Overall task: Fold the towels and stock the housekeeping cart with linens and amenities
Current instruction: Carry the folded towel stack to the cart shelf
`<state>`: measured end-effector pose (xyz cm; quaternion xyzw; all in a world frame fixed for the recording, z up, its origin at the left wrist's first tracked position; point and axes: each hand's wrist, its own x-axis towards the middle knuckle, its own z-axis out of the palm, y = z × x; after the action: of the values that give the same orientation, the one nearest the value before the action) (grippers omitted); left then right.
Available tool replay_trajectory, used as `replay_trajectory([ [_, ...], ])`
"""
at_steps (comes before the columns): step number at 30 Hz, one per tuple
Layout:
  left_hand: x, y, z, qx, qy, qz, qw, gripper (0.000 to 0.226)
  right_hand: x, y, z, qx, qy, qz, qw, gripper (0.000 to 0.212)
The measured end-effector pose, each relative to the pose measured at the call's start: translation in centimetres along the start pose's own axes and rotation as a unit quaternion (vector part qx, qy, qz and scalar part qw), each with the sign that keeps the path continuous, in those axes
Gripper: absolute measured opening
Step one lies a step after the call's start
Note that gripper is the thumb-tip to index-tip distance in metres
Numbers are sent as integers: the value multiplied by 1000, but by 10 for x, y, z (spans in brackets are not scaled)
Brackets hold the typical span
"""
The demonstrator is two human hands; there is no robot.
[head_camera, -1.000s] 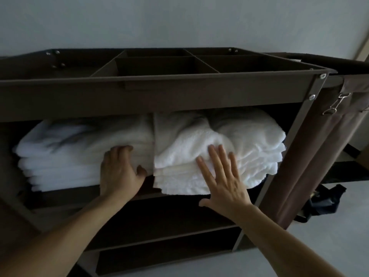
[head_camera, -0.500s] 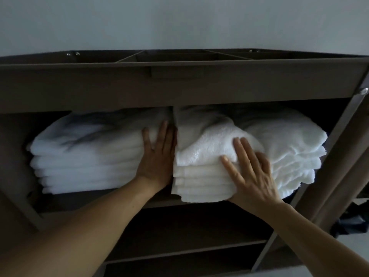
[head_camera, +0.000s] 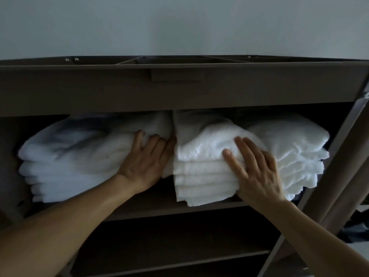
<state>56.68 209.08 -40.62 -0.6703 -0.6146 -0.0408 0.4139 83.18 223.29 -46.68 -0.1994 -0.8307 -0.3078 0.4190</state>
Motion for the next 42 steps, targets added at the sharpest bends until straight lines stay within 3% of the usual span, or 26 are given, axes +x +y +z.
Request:
replay_trajectory([
  [3, -8, -18, -6, 30, 55, -9, 998, 78, 6, 11, 12, -22, 16, 29, 999, 101],
  [6, -23, -7, -2, 45, 105, 5, 993, 62, -7, 4, 19, -10, -42, 29, 999, 114],
  [10, -32, 29, 15, 20, 65, 32, 997, 43, -3, -8, 16, -3, -91, 26, 996, 132],
  [12, -33, 25, 21, 36, 50, 32, 998, 59, 3, -16, 12, 1, -70, -19, 997, 125],
  [16, -37, 8, 23, 52, -9, 0, 999, 132, 22, -45, 14, 10, -47, -105, 993, 94],
  [18, -37, 10, 21, 33, -22, -21, 999, 140, 32, -56, 18, -2, -55, -91, 994, 90],
  [20, -36, 18, 18, 37, -15, -35, 999, 131, 36, -63, 19, -11, -65, -72, 995, 86],
  [23, -28, 25, 13, 64, 17, -41, 997, 97, 55, -60, 18, -14, -46, -53, 997, 86],
  [26, -17, 23, 11, 53, 42, -59, 996, 71, 90, -47, 19, -23, -37, 57, 997, 86],
  [29, -25, 28, 15, 24, 62, -40, 997, 70, 80, -62, 24, -10, -73, 51, 996, 86],
  [31, -37, 28, 19, 16, 56, -19, 998, 88, 55, -75, 24, 4, -123, -2, 992, 89],
  [35, -40, 8, 11, -18, 2, -64, 998, 129, 47, -74, 18, 32, -179, -11, 983, 114],
  [39, 1, 10, -8, -50, -150, -87, 984, 138, 56, -90, 12, 83, -172, 54, 980, 112],
  [42, 20, 24, -13, -72, -216, -77, 971, 126, 53, -83, 6, 165, -136, 61, 975, 100],
])
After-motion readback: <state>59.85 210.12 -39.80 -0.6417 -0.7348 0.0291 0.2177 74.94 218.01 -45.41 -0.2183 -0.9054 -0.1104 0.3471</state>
